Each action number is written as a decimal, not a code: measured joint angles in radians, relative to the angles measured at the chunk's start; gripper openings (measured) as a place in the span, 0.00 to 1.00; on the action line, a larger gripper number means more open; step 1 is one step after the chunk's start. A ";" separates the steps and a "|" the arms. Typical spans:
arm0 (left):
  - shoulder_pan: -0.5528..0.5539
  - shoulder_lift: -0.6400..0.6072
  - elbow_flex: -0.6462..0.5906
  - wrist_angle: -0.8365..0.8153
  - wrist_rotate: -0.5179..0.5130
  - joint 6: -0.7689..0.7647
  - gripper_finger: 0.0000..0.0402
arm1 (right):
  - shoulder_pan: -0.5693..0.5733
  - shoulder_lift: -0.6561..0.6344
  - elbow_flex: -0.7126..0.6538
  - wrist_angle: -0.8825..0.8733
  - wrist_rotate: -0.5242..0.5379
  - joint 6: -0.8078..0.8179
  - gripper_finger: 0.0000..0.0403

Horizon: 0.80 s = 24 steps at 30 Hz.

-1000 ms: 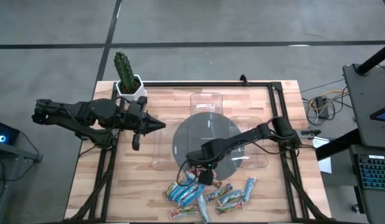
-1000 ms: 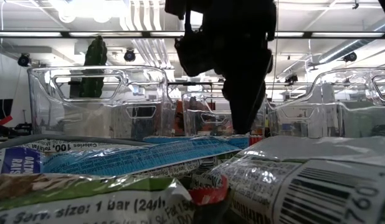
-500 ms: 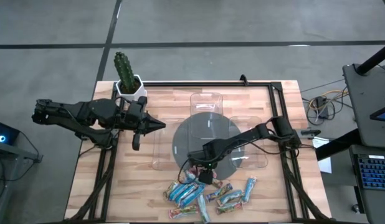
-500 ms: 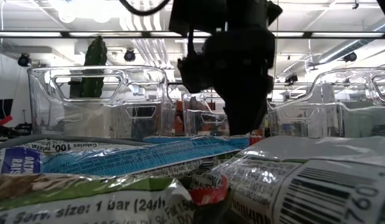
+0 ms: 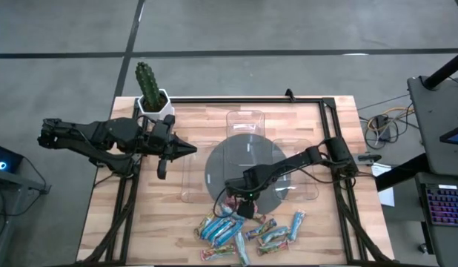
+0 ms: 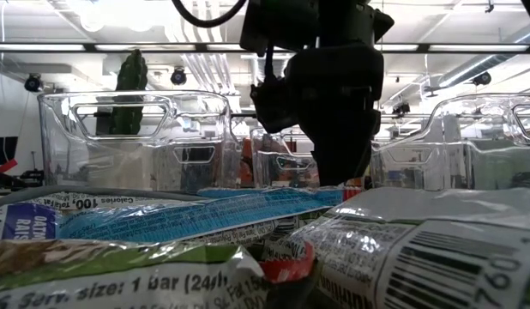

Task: Pick and place Granola Bars by type
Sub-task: Put the red granola bar into the left transparent bin

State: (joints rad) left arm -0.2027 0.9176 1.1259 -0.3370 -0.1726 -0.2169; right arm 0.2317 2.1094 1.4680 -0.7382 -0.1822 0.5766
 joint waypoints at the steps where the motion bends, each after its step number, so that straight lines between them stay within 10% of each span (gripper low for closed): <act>1: 0.000 0.000 0.000 0.000 0.000 0.000 0.00 | 0.000 0.000 0.000 0.000 -0.001 0.000 0.54; 16: 0.000 0.000 0.000 0.005 0.000 0.001 0.00 | 0.000 0.005 -0.001 0.016 -0.013 0.000 0.09; 24: 0.000 0.000 0.000 0.005 -0.001 0.005 0.00 | -0.001 -0.024 -0.006 0.008 -0.013 0.019 0.05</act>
State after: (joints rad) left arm -0.2024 0.9180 1.1259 -0.3325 -0.1734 -0.2123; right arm 0.2304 2.0850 1.4619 -0.7297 -0.1955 0.5956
